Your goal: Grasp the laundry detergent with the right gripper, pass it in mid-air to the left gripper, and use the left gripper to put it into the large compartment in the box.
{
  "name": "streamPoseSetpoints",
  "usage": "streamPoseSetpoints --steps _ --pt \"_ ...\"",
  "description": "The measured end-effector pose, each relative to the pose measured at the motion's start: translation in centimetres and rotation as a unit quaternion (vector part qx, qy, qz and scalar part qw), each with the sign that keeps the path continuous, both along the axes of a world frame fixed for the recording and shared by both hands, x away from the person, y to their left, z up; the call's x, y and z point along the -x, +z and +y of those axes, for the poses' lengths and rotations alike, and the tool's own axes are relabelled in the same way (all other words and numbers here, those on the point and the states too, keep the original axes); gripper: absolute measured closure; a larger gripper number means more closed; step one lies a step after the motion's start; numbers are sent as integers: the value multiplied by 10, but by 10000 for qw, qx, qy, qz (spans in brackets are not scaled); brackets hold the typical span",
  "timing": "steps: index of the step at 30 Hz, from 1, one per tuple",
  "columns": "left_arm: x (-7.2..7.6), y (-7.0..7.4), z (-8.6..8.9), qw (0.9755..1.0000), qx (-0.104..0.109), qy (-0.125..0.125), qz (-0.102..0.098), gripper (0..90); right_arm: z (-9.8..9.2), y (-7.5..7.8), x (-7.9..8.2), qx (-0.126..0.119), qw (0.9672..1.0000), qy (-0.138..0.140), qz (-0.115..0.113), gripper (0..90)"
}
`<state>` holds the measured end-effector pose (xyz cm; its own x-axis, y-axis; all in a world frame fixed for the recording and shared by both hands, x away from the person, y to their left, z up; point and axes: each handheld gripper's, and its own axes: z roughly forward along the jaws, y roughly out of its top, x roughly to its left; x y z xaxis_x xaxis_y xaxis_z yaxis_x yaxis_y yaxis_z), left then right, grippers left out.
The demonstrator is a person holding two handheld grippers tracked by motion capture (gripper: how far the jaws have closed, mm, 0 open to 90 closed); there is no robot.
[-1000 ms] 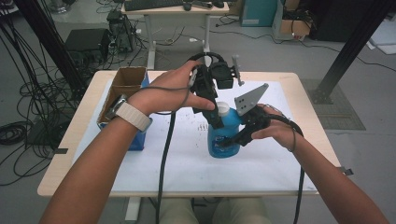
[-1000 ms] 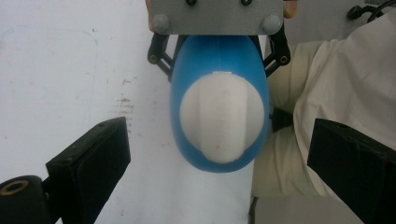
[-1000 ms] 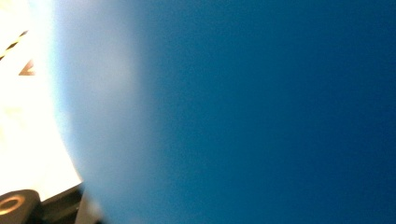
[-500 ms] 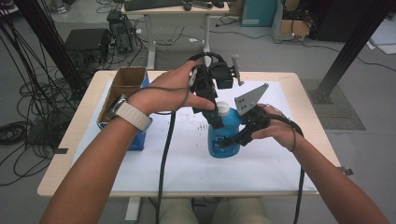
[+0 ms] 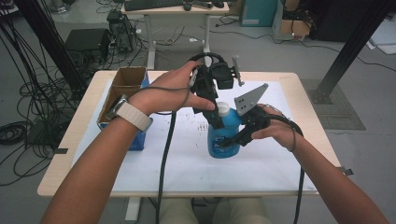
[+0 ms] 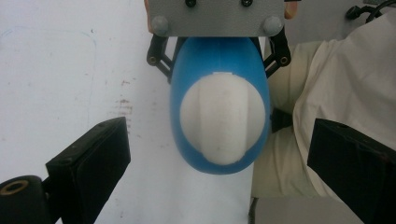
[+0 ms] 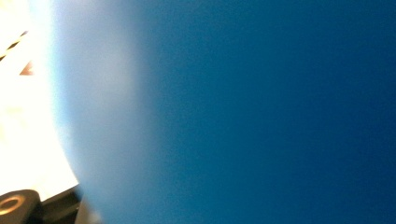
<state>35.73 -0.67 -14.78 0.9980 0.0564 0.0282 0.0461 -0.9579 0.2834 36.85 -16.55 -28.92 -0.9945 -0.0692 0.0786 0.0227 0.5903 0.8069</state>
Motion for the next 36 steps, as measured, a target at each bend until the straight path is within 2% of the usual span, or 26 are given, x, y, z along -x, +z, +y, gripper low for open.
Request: streamPoseSetpoints --steps 36 --pt "-6 -18 -14 9997 -89 -166 180 95 3 4 4 19 9999 53 -147 427"
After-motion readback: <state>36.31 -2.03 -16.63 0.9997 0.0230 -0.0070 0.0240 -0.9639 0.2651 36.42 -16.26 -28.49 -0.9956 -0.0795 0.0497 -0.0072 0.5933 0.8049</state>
